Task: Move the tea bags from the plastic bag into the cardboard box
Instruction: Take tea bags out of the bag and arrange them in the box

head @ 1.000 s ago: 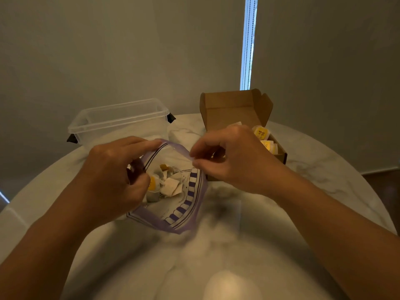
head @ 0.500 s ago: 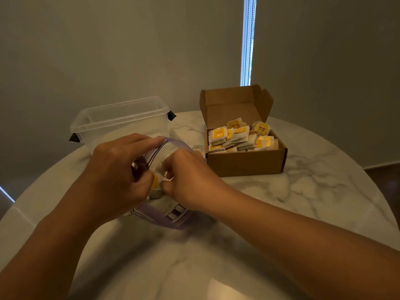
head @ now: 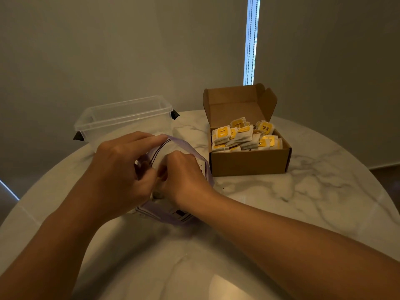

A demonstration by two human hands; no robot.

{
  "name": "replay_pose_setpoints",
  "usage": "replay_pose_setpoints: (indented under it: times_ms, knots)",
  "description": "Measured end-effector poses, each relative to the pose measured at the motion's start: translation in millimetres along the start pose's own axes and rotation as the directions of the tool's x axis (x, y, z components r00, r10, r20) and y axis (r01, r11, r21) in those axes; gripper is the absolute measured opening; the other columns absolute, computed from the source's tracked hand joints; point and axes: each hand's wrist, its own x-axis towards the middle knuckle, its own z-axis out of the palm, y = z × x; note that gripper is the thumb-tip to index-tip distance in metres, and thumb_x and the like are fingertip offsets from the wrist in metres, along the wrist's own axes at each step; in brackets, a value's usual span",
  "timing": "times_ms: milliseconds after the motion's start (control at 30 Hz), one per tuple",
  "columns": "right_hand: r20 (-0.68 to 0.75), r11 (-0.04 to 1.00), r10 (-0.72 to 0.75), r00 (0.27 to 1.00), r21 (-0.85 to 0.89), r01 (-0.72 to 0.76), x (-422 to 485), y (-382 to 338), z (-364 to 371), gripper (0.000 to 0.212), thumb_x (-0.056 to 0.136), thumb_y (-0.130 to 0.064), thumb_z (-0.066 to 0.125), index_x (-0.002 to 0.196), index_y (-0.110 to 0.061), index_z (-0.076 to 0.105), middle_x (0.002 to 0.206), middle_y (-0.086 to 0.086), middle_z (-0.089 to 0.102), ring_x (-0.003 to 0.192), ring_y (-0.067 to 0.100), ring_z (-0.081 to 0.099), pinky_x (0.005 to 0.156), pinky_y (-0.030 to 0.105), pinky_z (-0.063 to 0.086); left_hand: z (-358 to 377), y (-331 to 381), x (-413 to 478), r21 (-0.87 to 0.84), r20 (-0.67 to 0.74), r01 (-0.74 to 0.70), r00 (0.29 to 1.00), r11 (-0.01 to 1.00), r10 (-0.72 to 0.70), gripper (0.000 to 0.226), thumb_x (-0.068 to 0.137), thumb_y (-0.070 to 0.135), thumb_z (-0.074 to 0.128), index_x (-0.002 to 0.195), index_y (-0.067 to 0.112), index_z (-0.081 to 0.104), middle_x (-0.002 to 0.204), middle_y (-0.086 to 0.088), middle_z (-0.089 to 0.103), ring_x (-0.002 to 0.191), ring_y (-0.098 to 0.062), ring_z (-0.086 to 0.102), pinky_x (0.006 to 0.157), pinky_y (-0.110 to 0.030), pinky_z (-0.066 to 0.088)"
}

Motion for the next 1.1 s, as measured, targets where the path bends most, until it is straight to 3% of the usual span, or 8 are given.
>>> replay_pose_setpoints:
  times_ms: [133,300,400,567,667,767,900,1100]
  knots:
    - [-0.005,0.999,-0.035,0.999,0.029,0.035,-5.9,2.9,-4.8,0.003,0.084,-0.013,0.071,0.085,-0.011,0.074,0.083,0.006,0.068,0.075,0.019,0.061,0.060,0.026,0.045,-0.8,0.3,-0.3,0.005,0.008,0.004,1.000,1.000,-0.004,0.052,0.077,0.018,0.047,0.125,0.007,0.064,0.108,-0.002,0.068,0.073,-0.006,0.057,0.064,-0.018,0.055]
    - [0.027,0.992,-0.112,0.993,0.063,0.110,-33.8,3.3,-36.5,0.008,0.086,-0.017,0.070,0.092,-0.016,0.075,0.087,-0.003,0.070,0.078,0.007,0.062,0.062,0.013,0.049,0.4,-0.4,1.0,0.003,0.019,0.001,1.000,1.000,-0.001,0.053,0.073,0.009,0.056,0.125,0.005,0.064,0.108,-0.004,0.068,0.072,-0.008,0.059,0.060,-0.015,0.054]
    - [0.032,0.983,-0.067,0.997,0.171,0.060,-46.9,6.1,-58.6,0.005,0.082,-0.020,0.076,0.087,-0.021,0.076,0.083,-0.008,0.072,0.077,0.004,0.067,0.070,0.020,0.058,0.7,0.1,1.3,0.005,0.019,-0.004,1.000,1.000,0.004,0.052,0.073,0.008,0.056,0.124,0.005,0.064,0.107,-0.003,0.068,0.071,-0.007,0.058,0.058,-0.018,0.056]
    - [0.175,0.779,0.089,0.980,0.601,-0.178,-58.6,17.2,-89.2,0.009,0.079,-0.007,0.077,0.086,-0.010,0.075,0.088,0.007,0.075,0.085,0.021,0.073,0.080,0.039,0.060,2.2,-0.3,0.4,0.018,0.038,-0.009,0.999,1.000,0.009,0.053,0.072,0.008,0.058,0.125,0.004,0.063,0.105,-0.002,0.067,0.070,-0.009,0.060,0.056,-0.016,0.054]
    - [0.242,0.634,0.124,0.962,0.727,-0.265,-59.7,22.4,-101.5,0.010,0.080,-0.003,0.073,0.089,-0.007,0.071,0.092,0.012,0.075,0.089,0.025,0.073,0.078,0.040,0.060,3.8,-0.1,-0.1,0.001,0.027,-0.011,1.000,1.000,0.011,0.053,0.072,0.008,0.058,0.124,0.004,0.063,0.104,0.002,0.065,0.071,-0.007,0.060,0.067,-0.016,0.053]
    - [0.218,0.614,0.124,0.968,0.750,-0.247,-57.8,27.7,-109.2,0.012,0.081,-0.001,0.071,0.092,-0.004,0.070,0.094,0.013,0.075,0.090,0.026,0.073,0.077,0.039,0.060,4.8,0.3,-0.3,-0.008,0.026,-0.009,1.000,1.000,0.009,0.052,0.072,0.007,0.057,0.124,0.005,0.064,0.103,0.001,0.065,0.068,-0.010,0.059,0.065,-0.019,0.053]
    - [0.152,0.631,0.120,0.981,0.751,-0.193,-51.9,32.5,-118.6,0.014,0.081,-0.001,0.071,0.095,-0.004,0.070,0.093,0.012,0.075,0.089,0.026,0.073,0.073,0.037,0.060,4.9,-0.4,-0.7,-0.003,0.037,-0.011,0.999,1.000,0.011,0.052,0.072,0.008,0.057,0.124,0.004,0.063,0.101,0.002,0.065,0.069,-0.006,0.060,0.059,-0.012,0.055]
    - [0.042,0.645,0.145,0.988,0.754,-0.127,-35.0,49.1,-137.6,0.016,0.080,-0.001,0.070,0.096,-0.003,0.070,0.096,0.011,0.074,0.091,0.026,0.073,0.072,0.033,0.059,5.2,-2.3,-0.2,-0.001,0.024,-0.019,1.000,1.000,0.019,0.051,0.074,0.011,0.055,0.124,0.003,0.063,0.101,0.006,0.062,0.069,-0.003,0.059,0.067,-0.013,0.053]
